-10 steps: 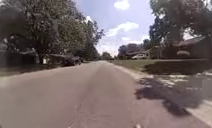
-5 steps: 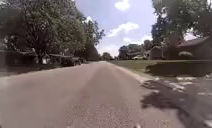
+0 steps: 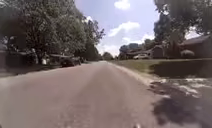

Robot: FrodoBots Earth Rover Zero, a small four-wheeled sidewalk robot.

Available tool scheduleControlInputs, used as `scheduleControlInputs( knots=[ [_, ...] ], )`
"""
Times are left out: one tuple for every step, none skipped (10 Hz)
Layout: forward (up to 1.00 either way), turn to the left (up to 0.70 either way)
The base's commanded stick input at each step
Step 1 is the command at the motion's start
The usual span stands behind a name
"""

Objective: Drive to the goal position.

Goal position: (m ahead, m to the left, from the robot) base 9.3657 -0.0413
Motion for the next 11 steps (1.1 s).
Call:
scheduleControlInputs(
  knots=[
    [0.7,0.0],
    [0.7,0.0],
    [0.7,0.0],
    [0.7,0.0],
    [0.7,0.0],
    [0.7,0.0],
    [0.7,0.0],
    [0.7,0.0],
    [0.7,0.0],
    [0.7,0.0],
    [0.7,0.0]
  ],
)
